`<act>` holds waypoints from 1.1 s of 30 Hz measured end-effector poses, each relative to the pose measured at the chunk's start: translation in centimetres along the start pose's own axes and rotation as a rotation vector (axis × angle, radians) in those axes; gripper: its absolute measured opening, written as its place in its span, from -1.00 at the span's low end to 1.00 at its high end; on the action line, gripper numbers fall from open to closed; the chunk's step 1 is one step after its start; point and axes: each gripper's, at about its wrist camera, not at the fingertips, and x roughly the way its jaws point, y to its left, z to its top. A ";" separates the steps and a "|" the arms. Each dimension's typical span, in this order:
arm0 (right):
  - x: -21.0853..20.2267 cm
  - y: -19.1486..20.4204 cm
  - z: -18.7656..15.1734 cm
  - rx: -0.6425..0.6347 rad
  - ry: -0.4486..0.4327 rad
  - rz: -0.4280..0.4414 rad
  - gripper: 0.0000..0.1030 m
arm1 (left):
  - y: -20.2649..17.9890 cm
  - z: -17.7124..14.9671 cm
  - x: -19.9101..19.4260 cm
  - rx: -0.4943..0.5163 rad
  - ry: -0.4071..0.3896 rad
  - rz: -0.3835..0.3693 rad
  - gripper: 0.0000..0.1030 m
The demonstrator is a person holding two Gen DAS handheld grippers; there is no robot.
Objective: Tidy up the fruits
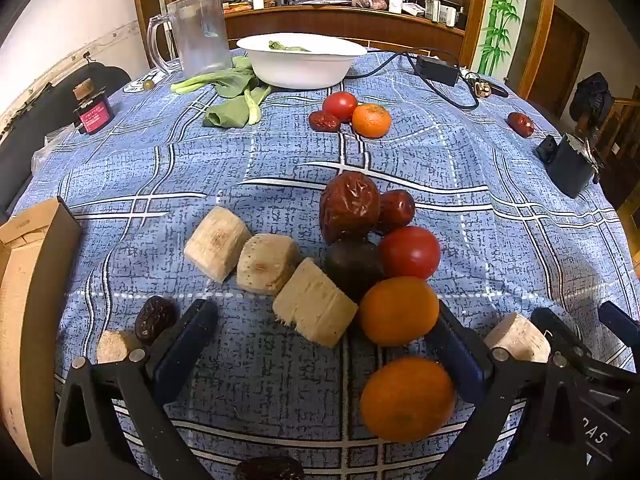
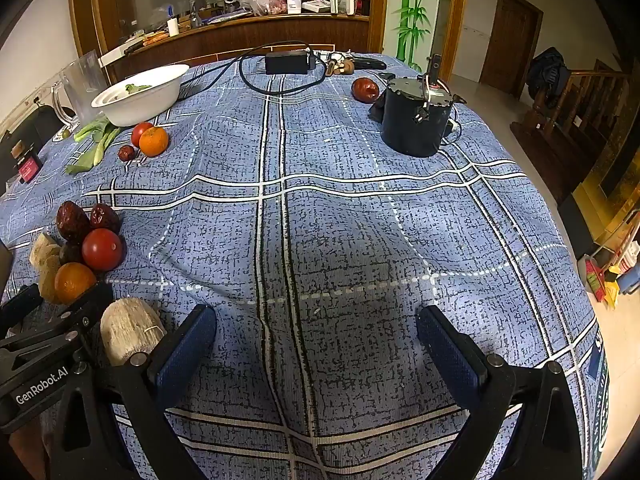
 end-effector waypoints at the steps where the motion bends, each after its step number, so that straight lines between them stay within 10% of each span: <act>1: 0.0 0.0 0.0 0.000 -0.001 -0.001 0.97 | 0.0 0.0 0.0 0.000 0.000 0.000 0.99; 23: -0.2 0.1 0.0 0.000 0.001 -0.001 0.98 | -0.1 0.1 0.0 -0.013 0.005 0.012 0.99; 33: 0.1 -0.2 1.0 -0.026 0.062 0.022 0.98 | 0.3 0.8 -0.2 0.059 0.221 -0.050 0.81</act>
